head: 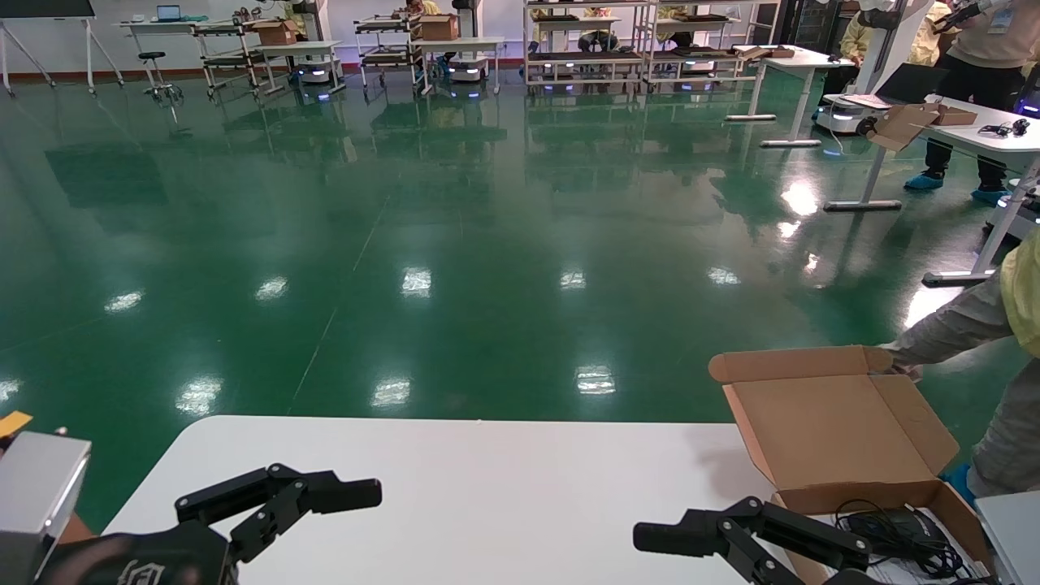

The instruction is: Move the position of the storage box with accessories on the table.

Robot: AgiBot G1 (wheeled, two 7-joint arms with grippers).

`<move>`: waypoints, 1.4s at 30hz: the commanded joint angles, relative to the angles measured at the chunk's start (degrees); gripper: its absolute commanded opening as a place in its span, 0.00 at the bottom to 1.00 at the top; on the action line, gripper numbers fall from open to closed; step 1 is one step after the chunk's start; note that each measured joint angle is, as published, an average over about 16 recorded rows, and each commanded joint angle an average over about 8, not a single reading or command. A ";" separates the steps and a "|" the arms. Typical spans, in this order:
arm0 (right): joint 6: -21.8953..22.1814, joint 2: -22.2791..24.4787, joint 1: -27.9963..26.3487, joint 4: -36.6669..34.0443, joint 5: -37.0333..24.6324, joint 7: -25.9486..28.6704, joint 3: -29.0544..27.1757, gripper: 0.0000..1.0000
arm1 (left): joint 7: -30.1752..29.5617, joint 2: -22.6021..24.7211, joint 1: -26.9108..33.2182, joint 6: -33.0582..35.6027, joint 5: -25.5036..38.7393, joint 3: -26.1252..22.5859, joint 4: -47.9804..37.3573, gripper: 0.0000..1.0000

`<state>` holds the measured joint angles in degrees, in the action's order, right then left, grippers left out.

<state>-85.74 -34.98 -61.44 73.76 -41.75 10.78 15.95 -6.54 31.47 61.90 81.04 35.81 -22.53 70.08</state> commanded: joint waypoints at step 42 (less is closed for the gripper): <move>0.13 -0.05 -0.27 -0.51 -0.20 -0.04 0.10 1.00 | 0.00 0.00 0.00 0.00 0.00 0.00 0.00 1.00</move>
<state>-85.62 -35.02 -61.70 73.26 -41.95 10.73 16.05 -6.54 31.47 61.90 81.04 35.81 -22.53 70.08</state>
